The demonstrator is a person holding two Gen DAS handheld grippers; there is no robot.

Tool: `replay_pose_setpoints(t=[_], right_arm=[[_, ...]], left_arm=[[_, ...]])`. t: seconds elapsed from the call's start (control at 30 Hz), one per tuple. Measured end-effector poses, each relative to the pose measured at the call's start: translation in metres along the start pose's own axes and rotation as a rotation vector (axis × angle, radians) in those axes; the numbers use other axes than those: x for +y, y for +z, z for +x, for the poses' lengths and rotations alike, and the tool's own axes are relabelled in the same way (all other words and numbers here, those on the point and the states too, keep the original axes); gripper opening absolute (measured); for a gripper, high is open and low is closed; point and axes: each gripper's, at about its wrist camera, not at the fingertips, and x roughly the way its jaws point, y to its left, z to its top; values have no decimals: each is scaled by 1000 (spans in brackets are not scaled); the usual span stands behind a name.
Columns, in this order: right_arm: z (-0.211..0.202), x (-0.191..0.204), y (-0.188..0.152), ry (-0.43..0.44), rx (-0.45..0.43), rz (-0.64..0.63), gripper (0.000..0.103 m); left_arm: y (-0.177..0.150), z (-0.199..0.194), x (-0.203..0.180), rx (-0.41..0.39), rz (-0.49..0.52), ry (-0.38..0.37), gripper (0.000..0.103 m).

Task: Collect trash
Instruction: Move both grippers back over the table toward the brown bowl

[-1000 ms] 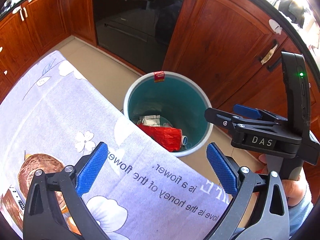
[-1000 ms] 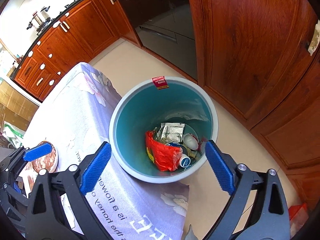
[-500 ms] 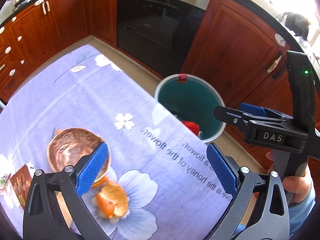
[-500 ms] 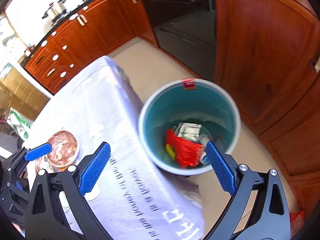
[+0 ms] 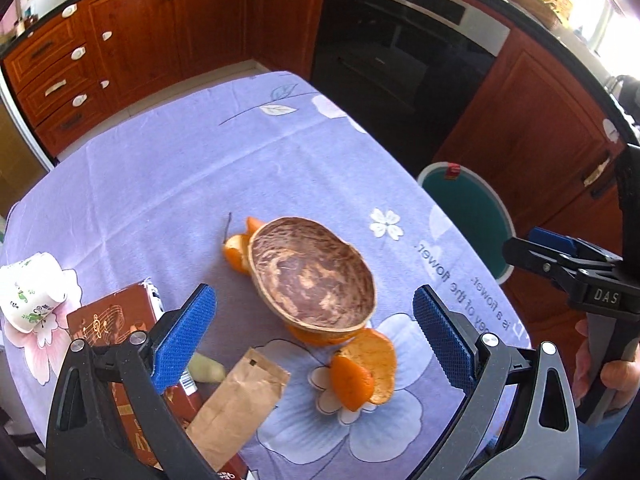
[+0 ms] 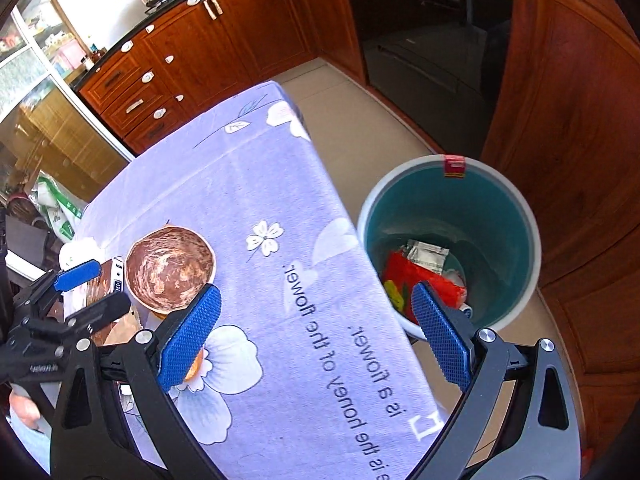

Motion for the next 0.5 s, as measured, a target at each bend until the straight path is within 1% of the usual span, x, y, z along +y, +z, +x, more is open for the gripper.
replay_pose_setpoints(t=[0.07, 0.13, 0.33, 0.43, 0.5], right_arm=[[6, 6, -1, 7, 12, -9, 92], [14, 9, -2, 13, 29, -17, 92], [38, 13, -6, 29, 81, -30, 92], [45, 15, -6, 32, 94, -25, 92], [49, 15, -7, 35, 101, -20, 92]], left_arm=[[0, 5, 8, 12, -16, 18, 99], [0, 12, 16, 27, -31, 20, 98], [-1, 25, 24, 67, -37, 18, 88], [-1, 31, 23, 81, -21, 19, 77], [0, 36, 22, 90, -12, 22, 64]])
